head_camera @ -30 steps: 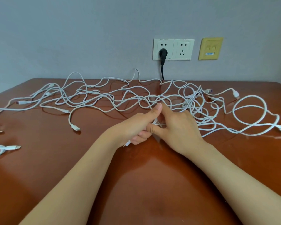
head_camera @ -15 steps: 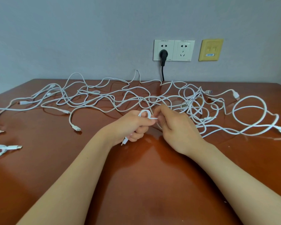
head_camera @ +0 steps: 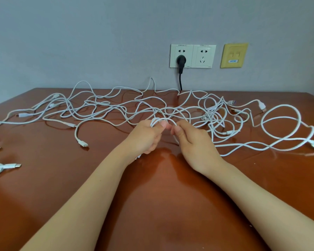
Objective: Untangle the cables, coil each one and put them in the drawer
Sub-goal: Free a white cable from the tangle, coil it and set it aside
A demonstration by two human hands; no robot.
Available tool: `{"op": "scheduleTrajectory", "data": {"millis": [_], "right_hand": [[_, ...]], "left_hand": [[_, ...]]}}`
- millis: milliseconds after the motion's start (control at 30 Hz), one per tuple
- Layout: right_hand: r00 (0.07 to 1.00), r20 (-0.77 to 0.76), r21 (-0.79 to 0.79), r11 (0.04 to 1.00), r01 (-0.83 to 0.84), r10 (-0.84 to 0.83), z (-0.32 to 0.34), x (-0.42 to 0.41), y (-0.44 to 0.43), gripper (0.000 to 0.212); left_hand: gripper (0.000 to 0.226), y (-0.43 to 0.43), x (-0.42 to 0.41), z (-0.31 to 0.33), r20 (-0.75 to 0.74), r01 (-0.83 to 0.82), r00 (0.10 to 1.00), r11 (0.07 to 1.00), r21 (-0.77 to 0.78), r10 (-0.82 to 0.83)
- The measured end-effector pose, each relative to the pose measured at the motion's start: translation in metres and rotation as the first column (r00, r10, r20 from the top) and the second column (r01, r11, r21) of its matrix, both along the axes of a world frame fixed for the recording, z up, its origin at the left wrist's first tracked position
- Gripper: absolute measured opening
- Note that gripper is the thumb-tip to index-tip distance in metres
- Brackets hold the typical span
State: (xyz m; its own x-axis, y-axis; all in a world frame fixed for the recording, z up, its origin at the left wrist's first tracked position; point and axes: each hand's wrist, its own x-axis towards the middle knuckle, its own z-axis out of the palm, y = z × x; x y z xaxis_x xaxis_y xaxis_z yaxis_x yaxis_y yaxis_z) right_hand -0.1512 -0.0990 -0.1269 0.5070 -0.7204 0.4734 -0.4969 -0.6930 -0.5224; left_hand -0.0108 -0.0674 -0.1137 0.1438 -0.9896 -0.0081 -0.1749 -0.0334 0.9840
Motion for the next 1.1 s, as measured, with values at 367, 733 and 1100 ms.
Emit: {"op": "scheduleTrajectory", "data": {"millis": [367, 733, 1100], "right_hand": [[0.999, -0.034, 0.121, 0.992, -0.022, 0.026, -0.002, 0.003, -0.002, 0.038], [0.994, -0.104, 0.131, 0.991, 0.042, -0.029, 0.003, 0.004, 0.003, 0.047], [0.965, -0.26, 0.007, 1.0, 0.026, -0.024, 0.006, 0.007, 0.013, 0.035]], "left_hand": [[0.03, 0.002, -0.017, -0.003, 0.102, 0.038, 0.995, 0.972, -0.233, -0.014], [0.035, -0.002, -0.017, -0.011, 0.327, -0.14, 0.907, 0.923, -0.358, 0.265], [0.037, -0.006, -0.009, -0.005, -0.171, -0.234, 0.962, 0.964, -0.123, 0.212]]}}
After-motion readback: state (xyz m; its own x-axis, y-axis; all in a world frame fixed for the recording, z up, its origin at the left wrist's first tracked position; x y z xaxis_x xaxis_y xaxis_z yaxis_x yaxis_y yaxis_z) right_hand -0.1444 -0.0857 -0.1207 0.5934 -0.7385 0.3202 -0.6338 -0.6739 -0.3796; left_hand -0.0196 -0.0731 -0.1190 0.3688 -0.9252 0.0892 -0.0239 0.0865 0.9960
